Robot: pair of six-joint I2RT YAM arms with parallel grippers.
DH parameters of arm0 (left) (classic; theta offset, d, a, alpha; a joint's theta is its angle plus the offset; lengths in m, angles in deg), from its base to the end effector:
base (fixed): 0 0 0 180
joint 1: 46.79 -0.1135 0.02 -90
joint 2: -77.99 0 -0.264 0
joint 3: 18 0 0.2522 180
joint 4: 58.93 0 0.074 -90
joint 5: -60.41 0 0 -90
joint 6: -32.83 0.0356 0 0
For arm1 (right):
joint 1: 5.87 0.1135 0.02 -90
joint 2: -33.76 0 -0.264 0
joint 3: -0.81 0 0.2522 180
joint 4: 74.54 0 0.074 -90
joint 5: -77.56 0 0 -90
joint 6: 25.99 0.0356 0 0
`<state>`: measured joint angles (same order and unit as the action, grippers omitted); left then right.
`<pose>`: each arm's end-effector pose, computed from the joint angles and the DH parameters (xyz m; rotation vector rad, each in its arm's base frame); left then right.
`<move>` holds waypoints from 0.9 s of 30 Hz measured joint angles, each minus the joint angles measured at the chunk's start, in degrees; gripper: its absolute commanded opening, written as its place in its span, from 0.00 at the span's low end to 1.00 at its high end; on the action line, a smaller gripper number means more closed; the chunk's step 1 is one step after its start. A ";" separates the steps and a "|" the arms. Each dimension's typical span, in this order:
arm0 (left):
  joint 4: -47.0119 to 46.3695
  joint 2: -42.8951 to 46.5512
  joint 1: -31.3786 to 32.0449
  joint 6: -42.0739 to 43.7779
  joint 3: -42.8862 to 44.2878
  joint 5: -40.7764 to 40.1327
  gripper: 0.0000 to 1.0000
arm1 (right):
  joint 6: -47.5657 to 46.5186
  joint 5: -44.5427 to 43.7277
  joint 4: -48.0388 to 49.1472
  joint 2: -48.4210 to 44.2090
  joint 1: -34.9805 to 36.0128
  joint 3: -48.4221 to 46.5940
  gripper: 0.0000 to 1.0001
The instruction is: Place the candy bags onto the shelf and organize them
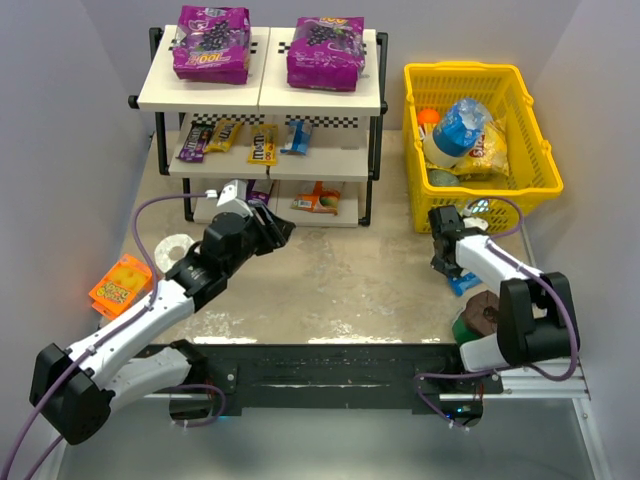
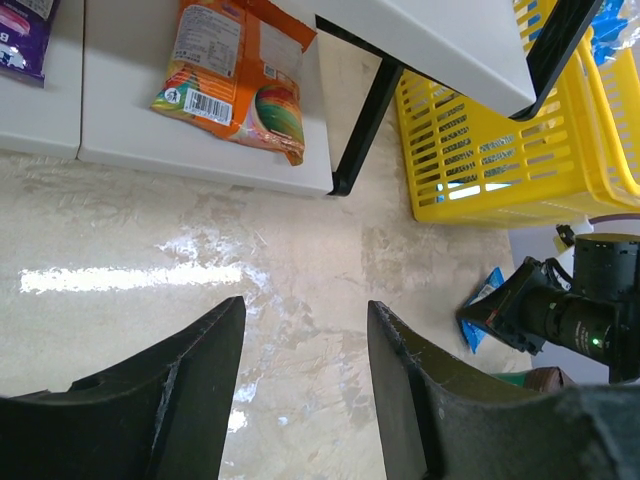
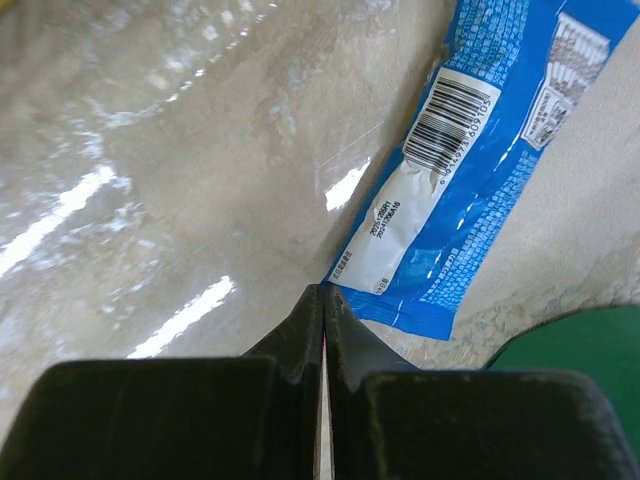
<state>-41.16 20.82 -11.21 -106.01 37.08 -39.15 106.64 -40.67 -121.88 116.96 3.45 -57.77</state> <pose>0.1917 -0.1299 0.2891 -0.3473 1.9718 -0.8189 0.2501 0.0240 0.1704 0.8506 2.4786 -0.4099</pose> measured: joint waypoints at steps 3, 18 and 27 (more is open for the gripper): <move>0.00 0.61 -0.17 0.00 0.00 -0.02 0.57 | 0.07 1.62 0.15 -3.37 0.00 0.00 0.00; -0.09 0.57 -0.33 -0.02 -2.01 0.24 0.57 | 11.98 14.43 3.23 -11.06 25.24 -0.48 0.00; -1.36 -0.26 -0.33 -0.07 -5.97 2.01 0.67 | 15.13 10.73 0.98 -1.99 35.06 -12.83 0.62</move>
<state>-42.51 20.56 -11.54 -106.08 31.12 -37.14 121.76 -29.94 -120.90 114.97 38.51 -70.60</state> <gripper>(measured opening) 0.644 0.608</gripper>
